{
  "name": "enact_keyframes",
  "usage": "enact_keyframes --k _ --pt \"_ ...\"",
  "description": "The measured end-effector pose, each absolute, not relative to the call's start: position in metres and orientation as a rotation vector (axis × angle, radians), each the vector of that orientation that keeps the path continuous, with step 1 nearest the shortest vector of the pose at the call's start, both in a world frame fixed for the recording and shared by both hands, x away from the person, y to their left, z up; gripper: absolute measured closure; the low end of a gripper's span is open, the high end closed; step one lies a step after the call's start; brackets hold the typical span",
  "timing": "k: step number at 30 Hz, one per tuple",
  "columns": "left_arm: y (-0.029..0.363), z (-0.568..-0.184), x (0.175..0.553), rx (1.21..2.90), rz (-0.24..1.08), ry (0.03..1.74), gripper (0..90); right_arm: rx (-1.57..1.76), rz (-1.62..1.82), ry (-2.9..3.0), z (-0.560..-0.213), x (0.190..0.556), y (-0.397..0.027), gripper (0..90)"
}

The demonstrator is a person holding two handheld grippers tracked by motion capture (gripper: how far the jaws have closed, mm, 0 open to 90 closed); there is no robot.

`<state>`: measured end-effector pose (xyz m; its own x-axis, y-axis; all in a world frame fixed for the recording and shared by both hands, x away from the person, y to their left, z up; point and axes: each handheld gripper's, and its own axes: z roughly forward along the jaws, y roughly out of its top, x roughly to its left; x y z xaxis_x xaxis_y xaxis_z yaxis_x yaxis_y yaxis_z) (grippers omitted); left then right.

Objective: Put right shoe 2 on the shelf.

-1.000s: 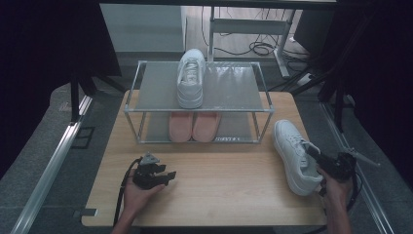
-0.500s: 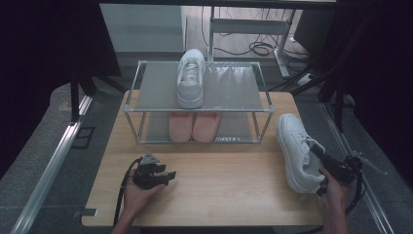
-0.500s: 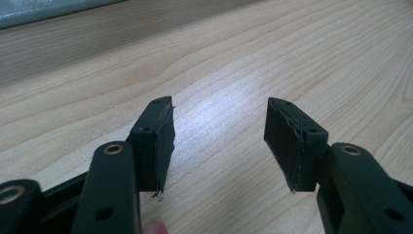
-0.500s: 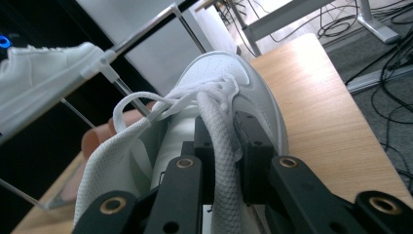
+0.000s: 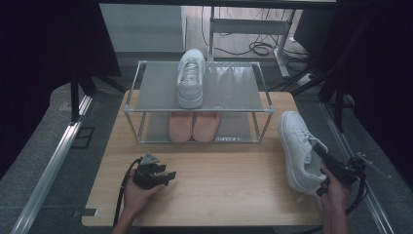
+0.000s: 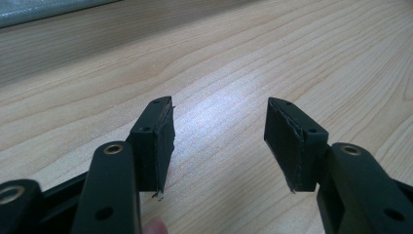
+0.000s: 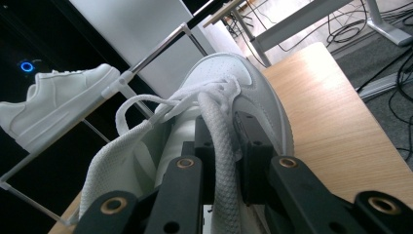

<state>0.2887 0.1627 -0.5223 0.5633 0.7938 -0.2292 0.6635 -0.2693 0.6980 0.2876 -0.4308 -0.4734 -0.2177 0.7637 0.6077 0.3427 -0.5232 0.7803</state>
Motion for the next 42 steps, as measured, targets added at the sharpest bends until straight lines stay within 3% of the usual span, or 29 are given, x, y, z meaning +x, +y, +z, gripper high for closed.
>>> enact_keyframes --k 12,42 --pt "0.163 -0.522 0.289 2.010 0.211 1.170 45.2 1.682 1.858 1.261 -0.460 0.284 -0.427 80.9" --pt "0.164 -0.523 0.290 2.008 0.214 1.166 45.0 1.440 2.139 1.153 -0.380 0.290 -0.392 81.0"
